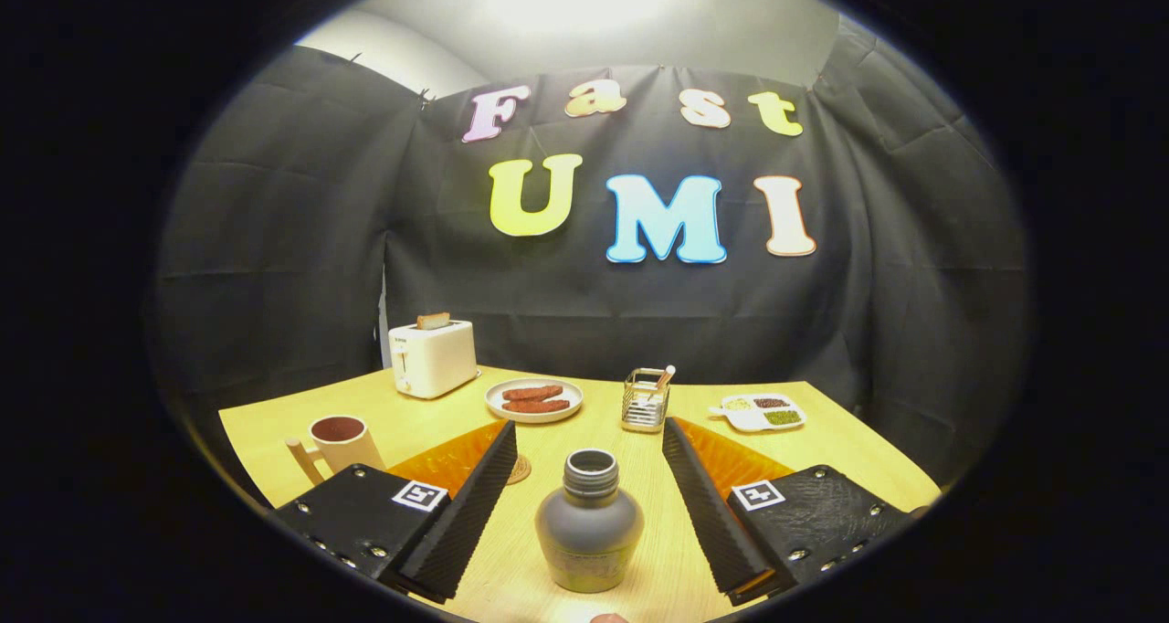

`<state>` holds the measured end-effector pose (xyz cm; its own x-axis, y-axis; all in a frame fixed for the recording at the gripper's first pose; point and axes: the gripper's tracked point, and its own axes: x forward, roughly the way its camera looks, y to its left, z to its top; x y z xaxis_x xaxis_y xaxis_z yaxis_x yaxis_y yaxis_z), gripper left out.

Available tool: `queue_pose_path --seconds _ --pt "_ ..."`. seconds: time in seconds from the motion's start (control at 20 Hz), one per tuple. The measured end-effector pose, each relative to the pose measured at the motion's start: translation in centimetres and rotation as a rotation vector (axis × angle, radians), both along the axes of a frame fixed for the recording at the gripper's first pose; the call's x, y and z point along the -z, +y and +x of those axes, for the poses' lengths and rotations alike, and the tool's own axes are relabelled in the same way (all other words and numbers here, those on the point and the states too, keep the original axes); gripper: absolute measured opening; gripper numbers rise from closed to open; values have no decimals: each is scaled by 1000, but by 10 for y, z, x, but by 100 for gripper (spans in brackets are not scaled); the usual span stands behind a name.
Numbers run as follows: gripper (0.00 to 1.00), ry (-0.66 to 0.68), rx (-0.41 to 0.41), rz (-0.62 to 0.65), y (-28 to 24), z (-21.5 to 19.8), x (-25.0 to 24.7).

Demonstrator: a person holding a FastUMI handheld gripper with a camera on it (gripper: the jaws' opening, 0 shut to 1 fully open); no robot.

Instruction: Take the bottle from table, then pour the juice into the cup, finally place the bottle on the coaster

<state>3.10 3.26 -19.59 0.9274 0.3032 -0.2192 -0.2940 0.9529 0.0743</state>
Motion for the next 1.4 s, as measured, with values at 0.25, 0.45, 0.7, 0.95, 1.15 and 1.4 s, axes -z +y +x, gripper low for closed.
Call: queue_pose_path --seconds 0.25,0.45,0.7,0.95,1.15,1.4 --pt "98 69 -12 -20 2 -4 32" --pt "98 127 -24 -44 4 -10 57" --pt "98 181 -19 -62 1 -15 81" --pt "98 240 -5 -58 -3 -22 102" --pt "98 275 -4 -61 -4 -28 116" --pt "98 293 -5 -69 -2 -26 123"
